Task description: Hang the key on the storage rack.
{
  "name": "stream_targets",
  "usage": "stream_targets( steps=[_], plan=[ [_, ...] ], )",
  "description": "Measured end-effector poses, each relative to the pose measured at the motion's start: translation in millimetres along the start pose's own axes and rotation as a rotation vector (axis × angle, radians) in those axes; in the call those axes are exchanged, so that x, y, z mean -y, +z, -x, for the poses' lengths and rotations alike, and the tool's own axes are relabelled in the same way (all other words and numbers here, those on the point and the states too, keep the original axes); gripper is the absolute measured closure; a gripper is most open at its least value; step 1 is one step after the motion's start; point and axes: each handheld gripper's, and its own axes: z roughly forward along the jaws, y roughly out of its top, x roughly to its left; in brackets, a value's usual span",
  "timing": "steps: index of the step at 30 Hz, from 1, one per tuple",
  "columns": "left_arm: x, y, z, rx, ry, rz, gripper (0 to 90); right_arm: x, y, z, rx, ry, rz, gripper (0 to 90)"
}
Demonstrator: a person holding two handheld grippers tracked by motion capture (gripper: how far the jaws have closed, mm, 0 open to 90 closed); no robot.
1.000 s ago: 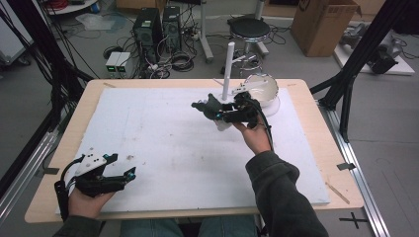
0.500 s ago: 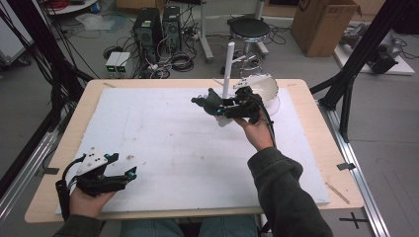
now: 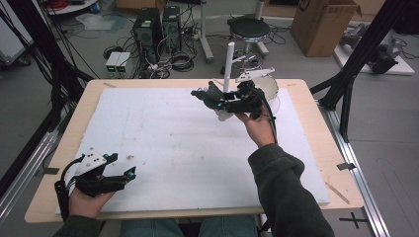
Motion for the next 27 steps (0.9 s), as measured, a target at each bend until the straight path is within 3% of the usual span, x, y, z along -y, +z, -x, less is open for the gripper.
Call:
stream_targets(
  steps=[27],
  plan=[
    [-0.1,0.5,0.1,0.004,0.003,-0.001,21.0,-13.2,-13.8,21.9,0.04,0.031,0.051,53.0]
  ],
)
